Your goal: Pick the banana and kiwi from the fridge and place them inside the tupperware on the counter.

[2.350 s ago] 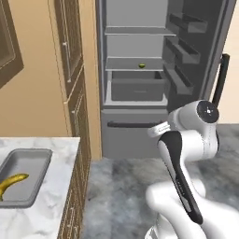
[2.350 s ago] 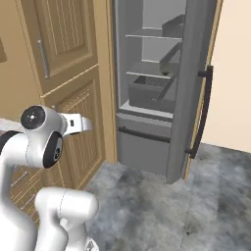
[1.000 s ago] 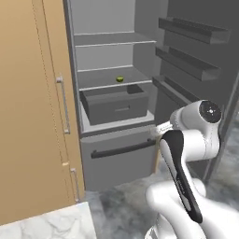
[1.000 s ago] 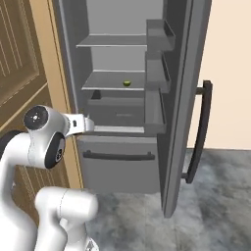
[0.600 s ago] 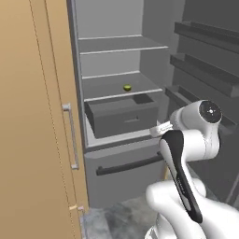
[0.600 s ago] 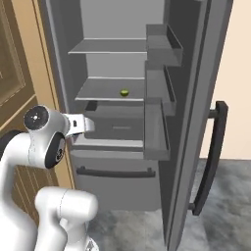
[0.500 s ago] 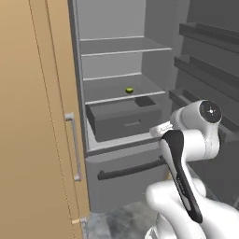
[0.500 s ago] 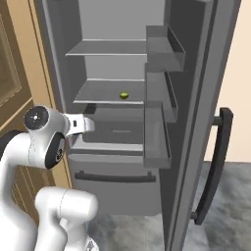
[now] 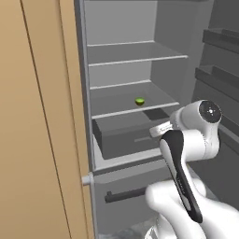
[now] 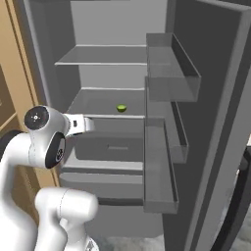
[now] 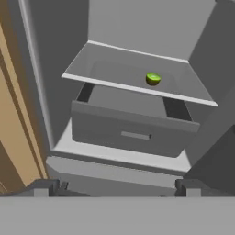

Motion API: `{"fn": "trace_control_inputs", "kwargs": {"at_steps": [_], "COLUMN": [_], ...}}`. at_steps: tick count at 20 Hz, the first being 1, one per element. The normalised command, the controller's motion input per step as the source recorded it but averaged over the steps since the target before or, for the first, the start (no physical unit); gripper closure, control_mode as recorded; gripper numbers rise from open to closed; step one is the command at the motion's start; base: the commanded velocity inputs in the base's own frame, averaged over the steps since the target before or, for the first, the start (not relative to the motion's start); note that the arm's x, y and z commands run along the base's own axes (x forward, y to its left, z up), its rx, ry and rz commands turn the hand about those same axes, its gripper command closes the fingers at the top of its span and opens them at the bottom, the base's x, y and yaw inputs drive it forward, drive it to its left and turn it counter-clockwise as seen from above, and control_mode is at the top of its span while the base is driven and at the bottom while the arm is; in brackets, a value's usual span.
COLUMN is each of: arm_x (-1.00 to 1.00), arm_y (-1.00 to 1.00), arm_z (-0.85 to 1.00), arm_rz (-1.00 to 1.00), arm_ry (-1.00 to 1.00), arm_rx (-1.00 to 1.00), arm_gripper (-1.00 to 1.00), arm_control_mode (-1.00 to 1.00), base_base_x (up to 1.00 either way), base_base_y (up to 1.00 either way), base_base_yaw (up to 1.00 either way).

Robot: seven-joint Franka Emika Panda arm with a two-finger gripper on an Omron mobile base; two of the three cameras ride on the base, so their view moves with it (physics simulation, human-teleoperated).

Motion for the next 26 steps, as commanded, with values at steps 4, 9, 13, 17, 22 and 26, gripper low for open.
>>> {"fn": "trace_control_inputs", "kwargs": {"at_steps": [4, 9, 13, 17, 22, 26], "arm_x": [0.00, 0.07, 0.41, 0.53, 0.38, 0.20], "arm_y": [0.00, 0.00, 0.00, 0.00, -0.03, -0.07], "arm_z": [0.00, -0.05, -0.22, -0.18, -0.01, -0.03], "arm_rz": [0.00, -0.01, -0.07, -0.08, -0.01, 0.00], "arm_ry": [0.00, 0.00, 0.00, 0.00, 0.00, 0.00], "arm_rx": [0.00, 0.00, 0.00, 0.00, 0.04, 0.05], "arm_gripper": [-1.00, -1.00, -1.00, -1.00, -1.00, -1.00], "arm_control_mode": [1.00, -1.00, -1.00, -1.00, -1.00, -1.00], "base_base_x": [0.40, 0.27, 0.00, 0.00, 0.00, 0.00], "base_base_y": [0.00, 0.00, 0.00, 0.00, 0.00, 0.00], "base_base_yaw": [0.00, -0.02, 0.00, 0.00, 0.00, 0.00]}}
